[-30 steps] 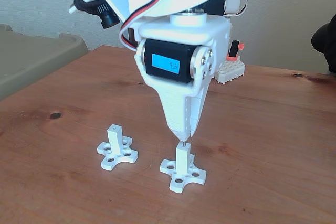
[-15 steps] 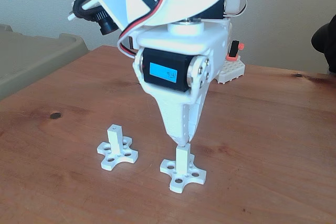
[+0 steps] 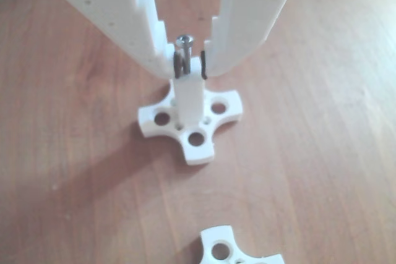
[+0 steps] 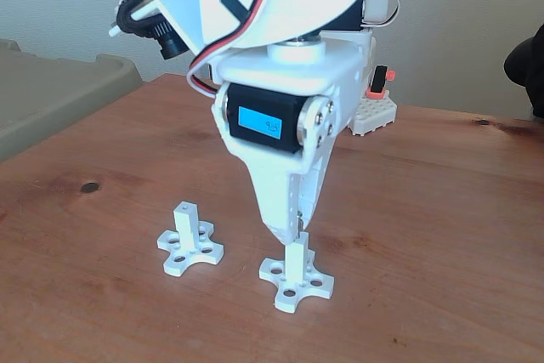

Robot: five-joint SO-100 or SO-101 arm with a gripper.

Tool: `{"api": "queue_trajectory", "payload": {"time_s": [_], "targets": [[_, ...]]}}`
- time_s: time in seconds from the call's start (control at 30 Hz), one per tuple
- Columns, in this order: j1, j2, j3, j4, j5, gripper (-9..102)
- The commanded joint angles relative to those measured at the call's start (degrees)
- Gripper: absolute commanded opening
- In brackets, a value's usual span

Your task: Grab the screw and set it in the hole.

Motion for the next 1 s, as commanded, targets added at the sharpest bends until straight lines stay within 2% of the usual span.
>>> {"api": "queue_trajectory", "payload": {"time_s": [0.0,0.13,0.33,0.63,0.97], "targets": [[-0.44,1.14,-1.23,0.53,-0.79,5],[-0.44,1.32,-1.23,1.05,-0.79,7],[-0.79,2.81,-1.67,4.83,-1.41,20],[-1.49,5.98,-2.11,9.49,-1.05,33],[-0.53,15.29,-0.79,11.34,-1.14,35]]}}
